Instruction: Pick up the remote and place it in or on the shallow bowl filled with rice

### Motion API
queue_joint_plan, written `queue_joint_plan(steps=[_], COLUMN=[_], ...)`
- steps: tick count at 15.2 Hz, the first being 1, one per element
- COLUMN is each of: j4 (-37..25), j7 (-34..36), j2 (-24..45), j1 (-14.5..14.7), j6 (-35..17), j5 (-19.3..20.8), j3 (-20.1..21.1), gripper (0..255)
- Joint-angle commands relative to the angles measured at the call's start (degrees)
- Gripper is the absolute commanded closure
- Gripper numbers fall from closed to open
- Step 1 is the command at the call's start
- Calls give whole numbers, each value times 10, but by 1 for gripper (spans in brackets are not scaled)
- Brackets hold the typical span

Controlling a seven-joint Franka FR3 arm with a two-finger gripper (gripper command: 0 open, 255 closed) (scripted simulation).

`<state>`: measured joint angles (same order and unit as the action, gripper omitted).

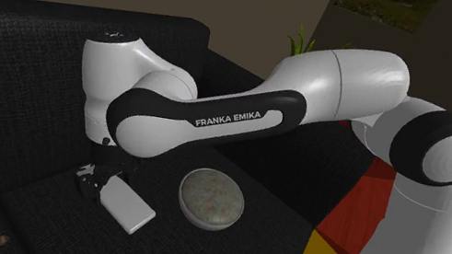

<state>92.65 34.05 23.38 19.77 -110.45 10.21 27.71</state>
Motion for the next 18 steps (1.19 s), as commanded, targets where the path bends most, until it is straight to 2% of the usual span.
queue_joint_plan(steps=[1,18], j4=[-8,-112], j7=[-1,-8], j2=[-5,-20], j1=[0,6], j6=[13,130], j5=[-3,-13], j3=[2,8], gripper=[255,255])
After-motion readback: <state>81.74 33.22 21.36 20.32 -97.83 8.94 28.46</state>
